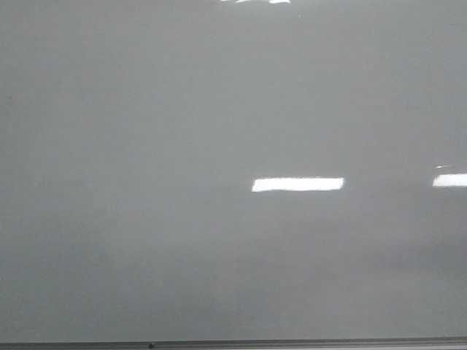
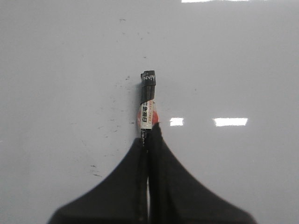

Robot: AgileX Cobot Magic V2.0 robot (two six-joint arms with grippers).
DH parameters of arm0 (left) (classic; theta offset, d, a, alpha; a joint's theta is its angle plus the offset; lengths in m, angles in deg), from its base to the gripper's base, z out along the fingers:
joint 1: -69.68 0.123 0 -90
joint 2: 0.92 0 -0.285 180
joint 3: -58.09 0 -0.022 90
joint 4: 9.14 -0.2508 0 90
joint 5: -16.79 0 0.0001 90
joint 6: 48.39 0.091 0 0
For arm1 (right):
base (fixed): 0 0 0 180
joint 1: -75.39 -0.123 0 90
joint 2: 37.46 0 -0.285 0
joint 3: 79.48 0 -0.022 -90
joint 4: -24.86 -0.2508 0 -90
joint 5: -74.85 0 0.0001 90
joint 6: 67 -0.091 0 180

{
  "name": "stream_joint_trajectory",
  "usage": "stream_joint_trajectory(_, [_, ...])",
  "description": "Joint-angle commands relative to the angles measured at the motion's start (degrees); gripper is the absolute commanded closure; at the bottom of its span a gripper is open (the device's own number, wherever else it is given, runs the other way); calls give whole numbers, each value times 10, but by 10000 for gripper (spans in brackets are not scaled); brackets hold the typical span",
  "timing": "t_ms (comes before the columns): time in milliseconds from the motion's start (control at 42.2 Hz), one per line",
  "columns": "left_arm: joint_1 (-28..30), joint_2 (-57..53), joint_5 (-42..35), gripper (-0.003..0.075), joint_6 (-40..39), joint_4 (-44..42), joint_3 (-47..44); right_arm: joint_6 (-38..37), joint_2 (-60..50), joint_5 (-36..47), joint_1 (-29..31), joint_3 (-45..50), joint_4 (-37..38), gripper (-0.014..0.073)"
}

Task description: Write number 7 on whiteboard

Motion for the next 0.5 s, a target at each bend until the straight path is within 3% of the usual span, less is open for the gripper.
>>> stream_joint_trajectory(0, [0, -9, -46, 741, 0, 1, -2, 0, -6, 46, 0, -2, 6, 662])
stream_joint_trajectory(308, [0, -9, -48, 741, 0, 1, -2, 0, -6, 50, 0, -2, 6, 662])
stream_joint_trajectory(474, [0, -9, -121, 741, 0, -1, 1, 0, -6, 90, 0, -9, 6, 662])
